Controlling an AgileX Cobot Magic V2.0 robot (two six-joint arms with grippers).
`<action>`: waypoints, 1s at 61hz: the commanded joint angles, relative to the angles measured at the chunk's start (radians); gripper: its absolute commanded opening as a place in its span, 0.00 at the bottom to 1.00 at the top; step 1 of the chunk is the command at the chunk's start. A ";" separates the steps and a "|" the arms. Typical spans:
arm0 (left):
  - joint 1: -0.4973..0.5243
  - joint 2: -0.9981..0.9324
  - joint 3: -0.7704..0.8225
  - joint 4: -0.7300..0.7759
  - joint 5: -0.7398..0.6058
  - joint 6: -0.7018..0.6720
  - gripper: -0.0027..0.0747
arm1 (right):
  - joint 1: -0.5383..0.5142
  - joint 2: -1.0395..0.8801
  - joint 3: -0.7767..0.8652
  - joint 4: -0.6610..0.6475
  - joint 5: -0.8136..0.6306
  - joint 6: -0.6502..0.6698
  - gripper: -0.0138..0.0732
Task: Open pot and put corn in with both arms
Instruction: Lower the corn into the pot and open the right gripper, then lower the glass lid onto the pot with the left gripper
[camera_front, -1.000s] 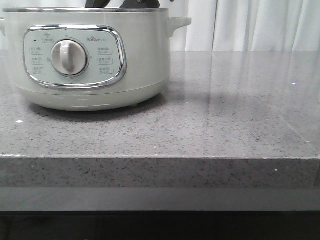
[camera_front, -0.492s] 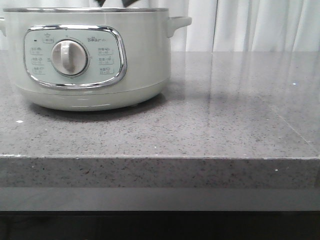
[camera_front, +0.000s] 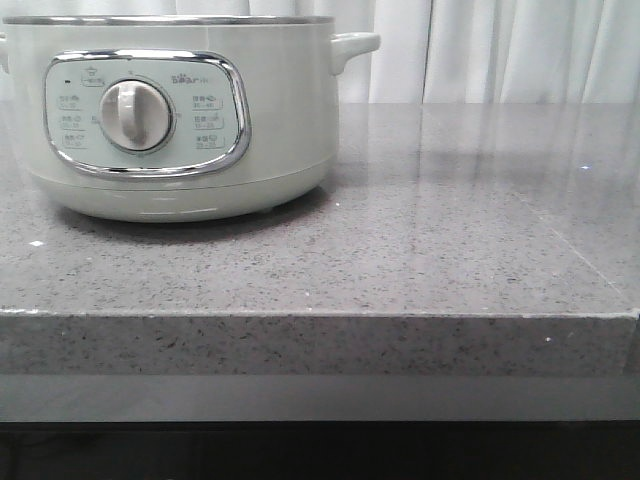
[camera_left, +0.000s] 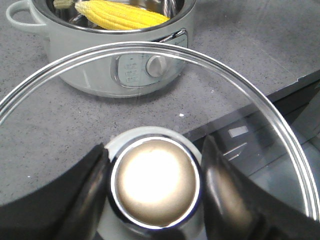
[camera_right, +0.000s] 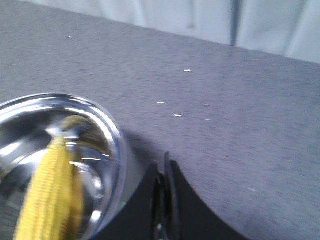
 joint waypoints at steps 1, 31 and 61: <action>-0.007 0.047 -0.040 -0.031 -0.174 -0.016 0.32 | -0.036 -0.117 0.046 -0.027 -0.073 -0.012 0.08; -0.007 0.552 -0.390 -0.029 -0.248 0.047 0.32 | -0.054 -0.703 0.755 -0.092 -0.357 -0.057 0.08; -0.007 1.058 -0.874 -0.027 -0.237 0.047 0.32 | -0.054 -1.227 1.254 -0.092 -0.447 -0.057 0.08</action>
